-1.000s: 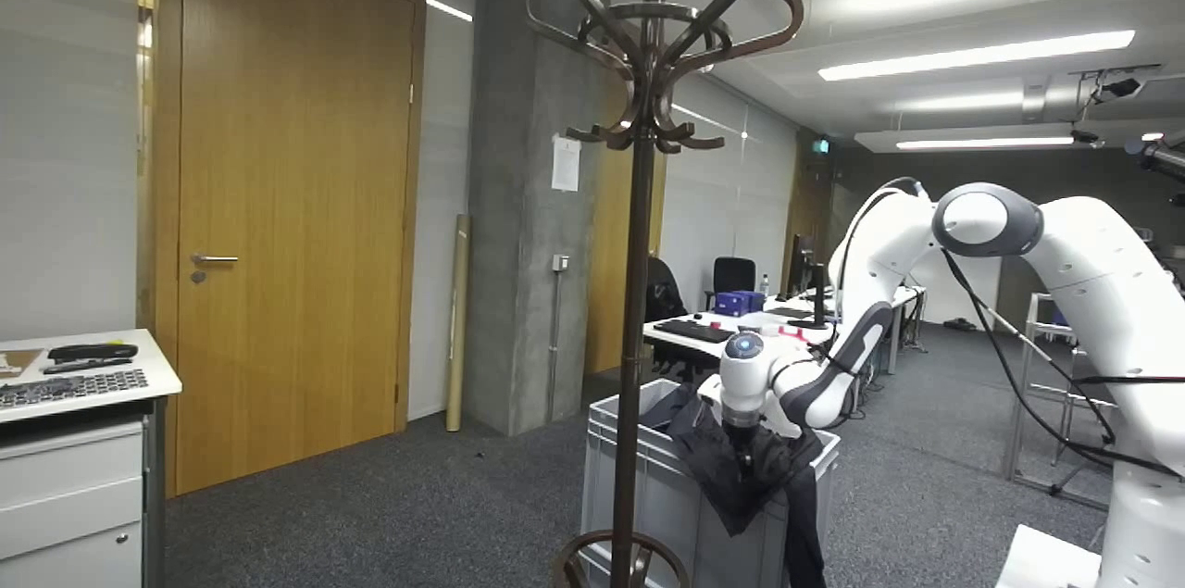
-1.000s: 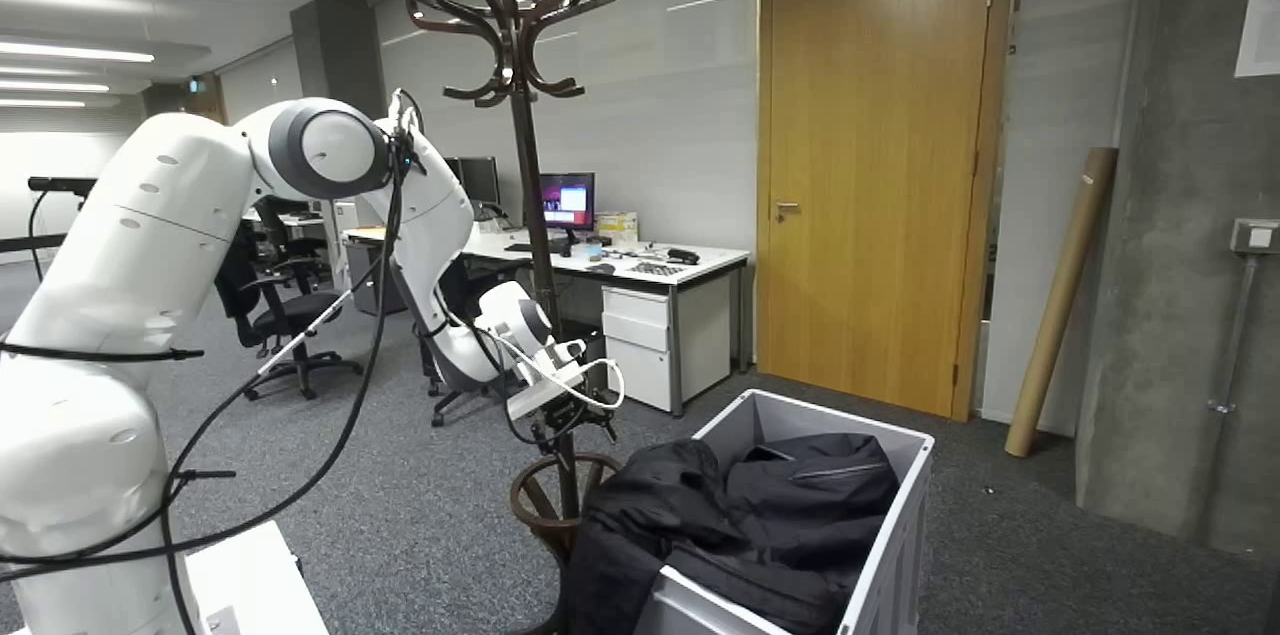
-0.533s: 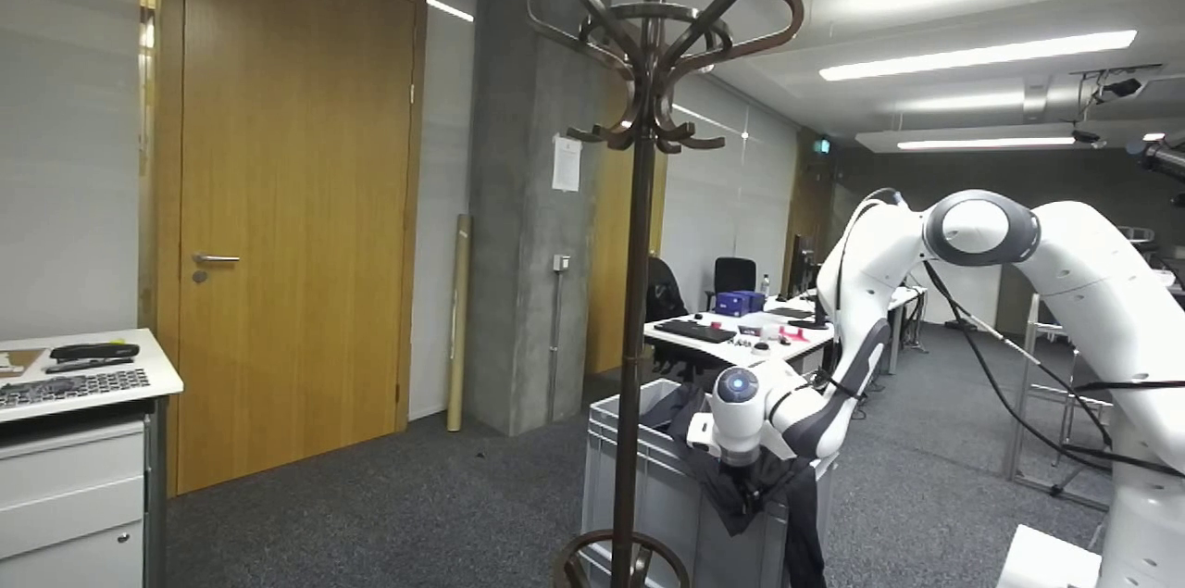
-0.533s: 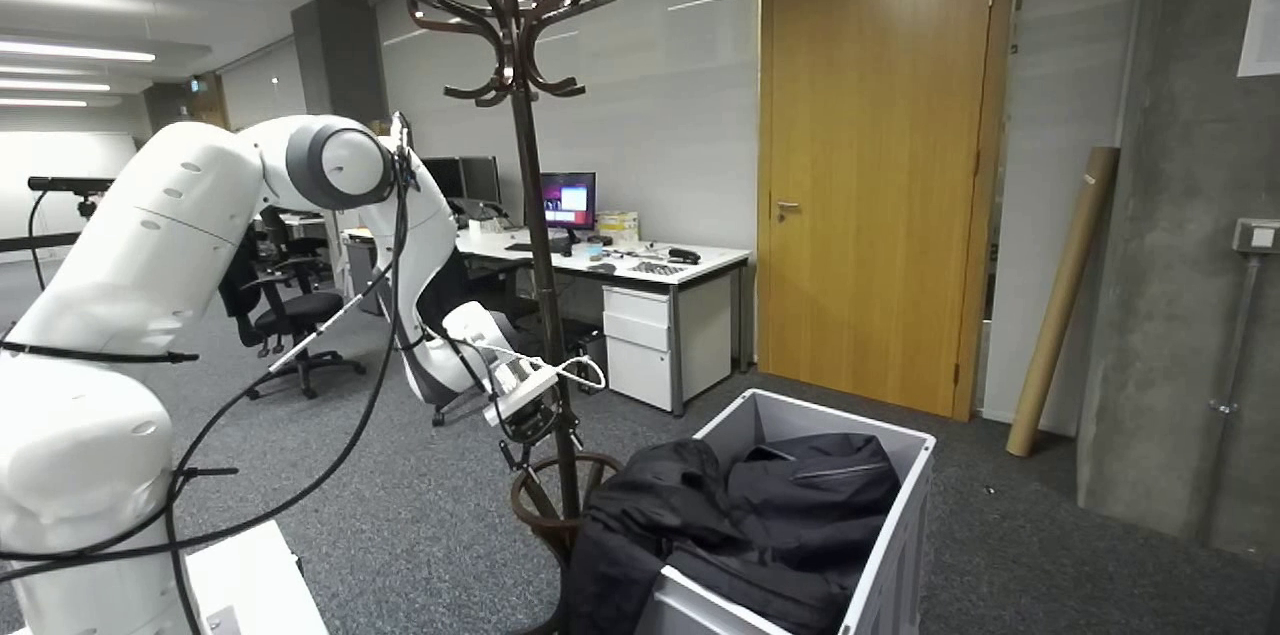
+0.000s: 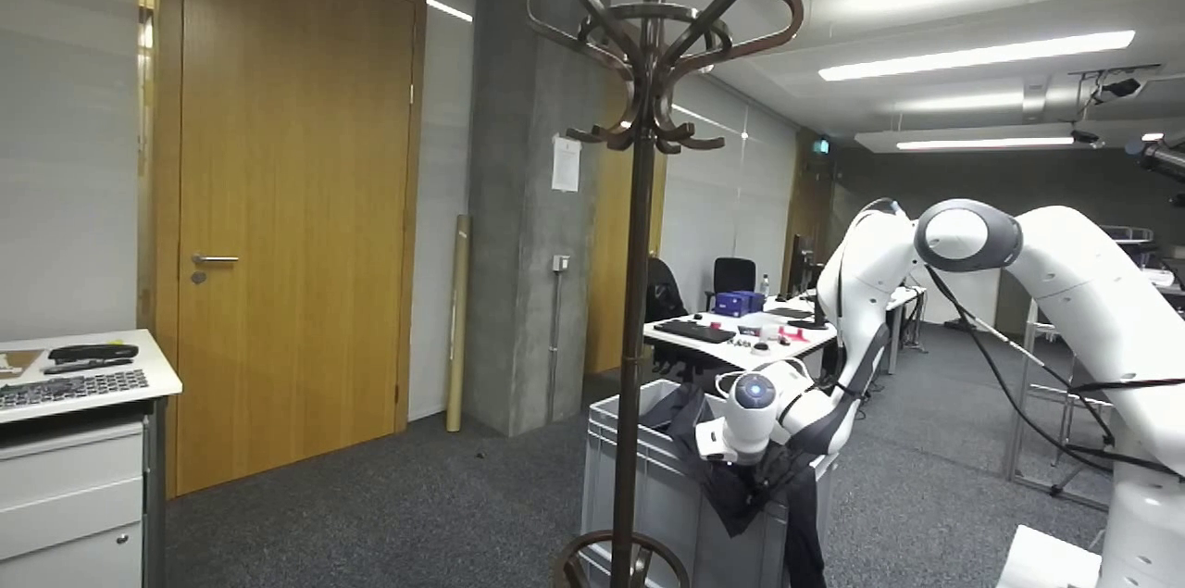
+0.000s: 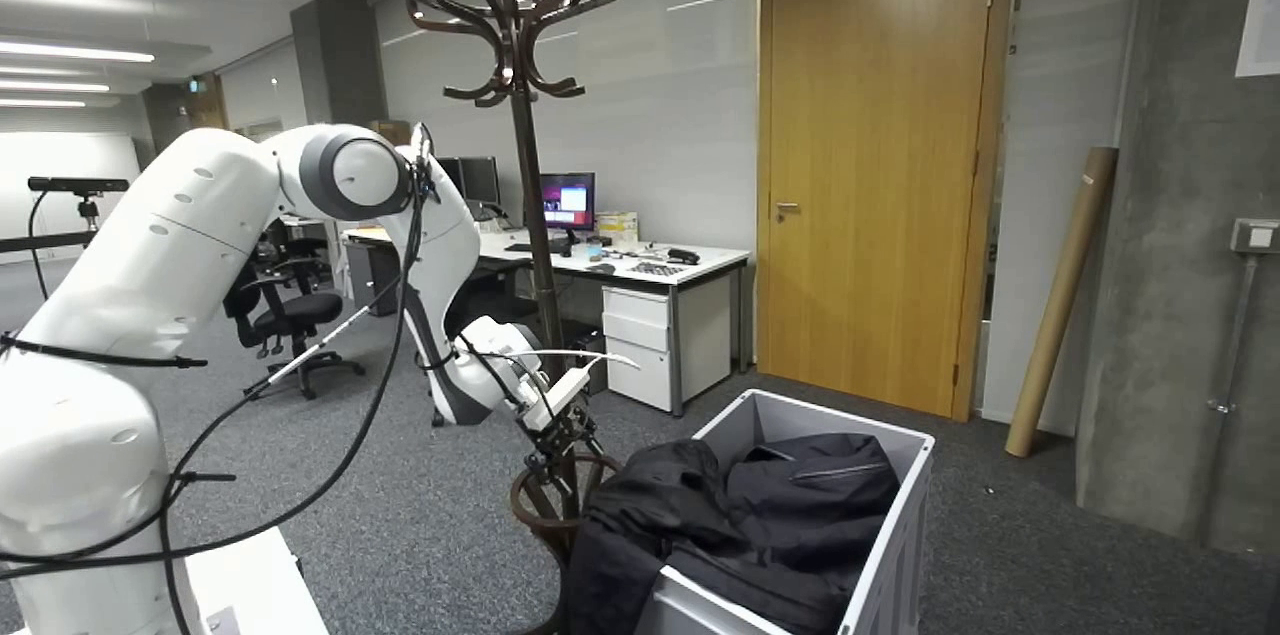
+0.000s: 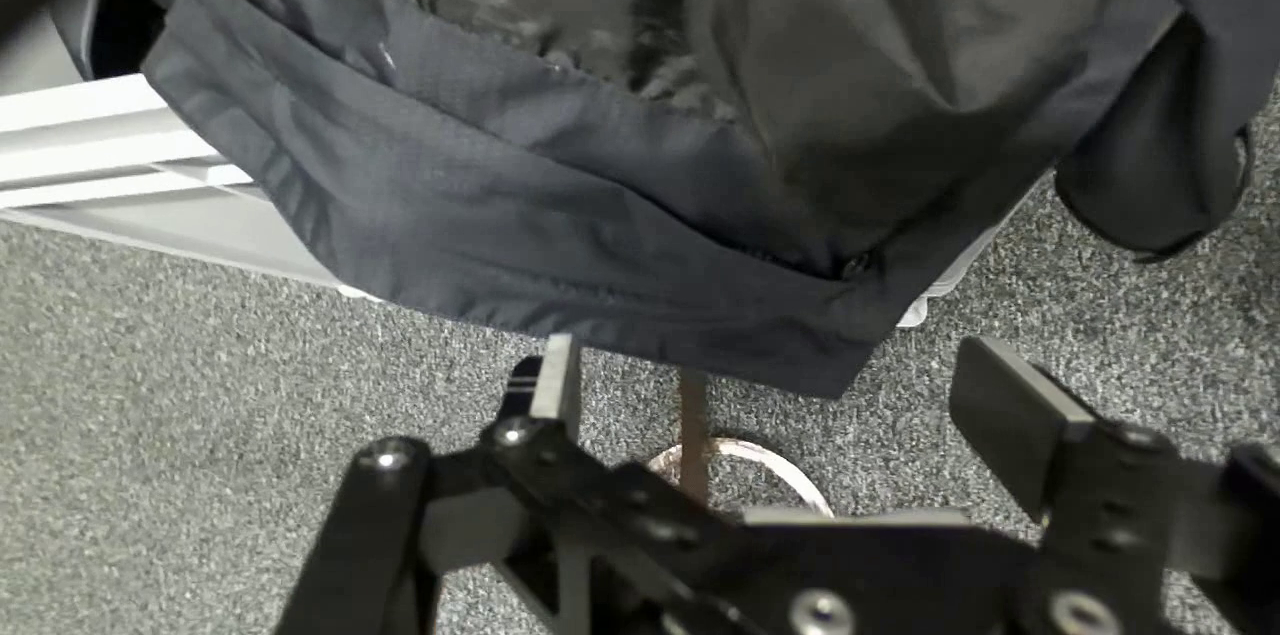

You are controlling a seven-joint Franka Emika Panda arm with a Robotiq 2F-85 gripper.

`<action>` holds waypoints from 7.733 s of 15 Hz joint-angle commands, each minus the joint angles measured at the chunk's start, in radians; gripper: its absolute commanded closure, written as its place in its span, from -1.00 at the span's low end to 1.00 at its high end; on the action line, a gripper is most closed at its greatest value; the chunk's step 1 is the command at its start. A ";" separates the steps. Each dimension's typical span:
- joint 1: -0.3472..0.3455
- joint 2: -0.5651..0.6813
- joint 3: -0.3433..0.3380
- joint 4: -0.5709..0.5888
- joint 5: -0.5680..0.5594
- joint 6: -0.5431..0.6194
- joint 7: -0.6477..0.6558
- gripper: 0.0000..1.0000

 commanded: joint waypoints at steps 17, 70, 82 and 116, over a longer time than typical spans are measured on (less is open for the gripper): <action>-0.090 0.193 0.029 0.178 0.034 -0.004 -0.417 0.43; -0.132 -0.059 -0.089 0.129 0.927 0.117 0.253 -1.00; -0.087 -0.405 0.022 -0.251 1.169 -0.182 0.118 -1.00; -0.070 -0.233 -0.223 -0.540 1.081 0.260 0.442 -1.00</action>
